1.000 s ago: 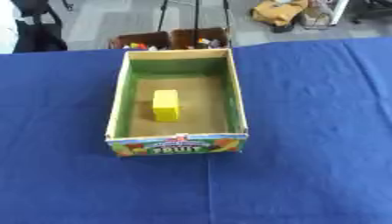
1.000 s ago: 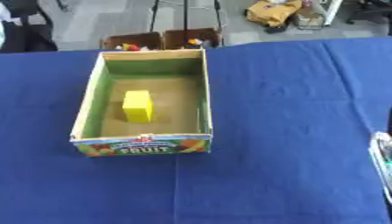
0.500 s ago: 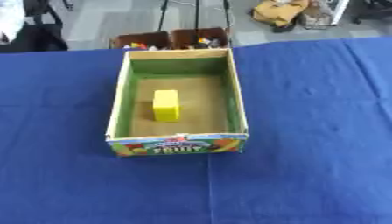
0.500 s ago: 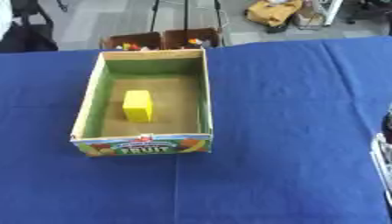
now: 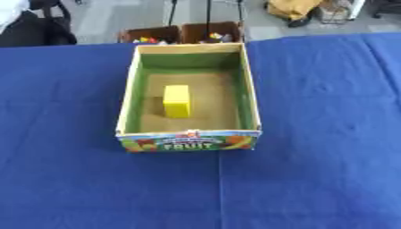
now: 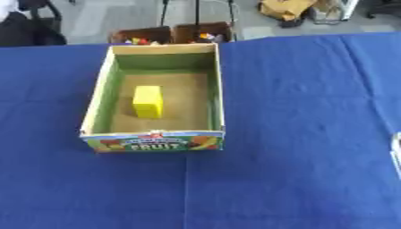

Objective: Pick up objects on the table and place them in the box.

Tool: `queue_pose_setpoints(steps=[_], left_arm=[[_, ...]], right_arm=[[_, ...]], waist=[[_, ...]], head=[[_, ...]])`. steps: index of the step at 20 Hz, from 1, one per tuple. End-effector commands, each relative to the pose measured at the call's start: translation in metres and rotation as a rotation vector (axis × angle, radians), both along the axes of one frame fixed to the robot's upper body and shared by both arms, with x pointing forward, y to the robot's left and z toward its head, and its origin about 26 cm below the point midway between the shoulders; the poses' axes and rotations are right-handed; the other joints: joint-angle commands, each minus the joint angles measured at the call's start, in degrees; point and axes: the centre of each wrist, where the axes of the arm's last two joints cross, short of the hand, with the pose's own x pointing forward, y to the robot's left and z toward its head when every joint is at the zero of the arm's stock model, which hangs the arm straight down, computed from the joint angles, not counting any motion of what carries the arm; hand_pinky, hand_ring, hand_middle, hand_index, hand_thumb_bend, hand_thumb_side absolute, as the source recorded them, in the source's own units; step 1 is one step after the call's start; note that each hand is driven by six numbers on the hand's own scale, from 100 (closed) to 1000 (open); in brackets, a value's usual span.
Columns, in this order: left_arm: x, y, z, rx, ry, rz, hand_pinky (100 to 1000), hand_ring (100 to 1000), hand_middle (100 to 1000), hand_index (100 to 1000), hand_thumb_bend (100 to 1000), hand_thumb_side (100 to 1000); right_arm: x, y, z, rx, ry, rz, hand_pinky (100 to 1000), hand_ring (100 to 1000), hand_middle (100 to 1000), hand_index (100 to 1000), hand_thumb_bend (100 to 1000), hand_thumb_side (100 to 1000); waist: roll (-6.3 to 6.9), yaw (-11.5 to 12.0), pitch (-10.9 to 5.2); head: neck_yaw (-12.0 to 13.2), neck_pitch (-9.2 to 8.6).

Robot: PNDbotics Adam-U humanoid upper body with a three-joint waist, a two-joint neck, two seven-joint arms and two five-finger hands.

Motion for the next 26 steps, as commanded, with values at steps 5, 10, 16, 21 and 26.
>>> queue_pose_setpoints(steps=[5,10,16,21,26], left_arm=[[-0.0041,0.0041,0.009,0.011,-0.035,0.008,522,848,894,951,100,1000],[-0.0041,0.0044,0.0088,0.009,-0.035,0.009,521,845,893,950,100,1000],[-0.0042,0.0049,0.0084,0.008,-0.032,0.014,520,844,893,948,100,1000],[-0.0042,0.0049,0.0081,0.006,-0.031,0.015,520,841,891,947,100,1000],[-0.0042,0.0051,0.008,0.004,-0.032,0.016,521,841,891,946,100,1000]], right_arm=[[-0.0049,-0.0003,0.0083,-0.012,-0.035,0.004,575,704,624,805,100,1000],[-0.005,-0.0004,0.0082,-0.012,-0.034,0.001,573,700,620,803,100,1000],[-0.005,-0.0007,0.0076,-0.009,-0.032,-0.001,573,697,617,803,100,1000],[-0.0051,-0.0009,0.0072,-0.01,-0.029,-0.001,571,692,614,802,100,1000],[-0.0052,-0.0011,0.0071,-0.01,-0.027,-0.003,569,687,610,800,100,1000]], waist=[[0.3,0.1,-0.97],[0.22,0.1,-0.99],[0.13,0.1,-0.95],[0.05,0.1,-0.9],[-0.04,0.2,-0.93]], head=[[0.3,-0.02],[0.2,-0.13],[0.2,-0.39],[0.1,-0.53],[0.0,-0.68]])
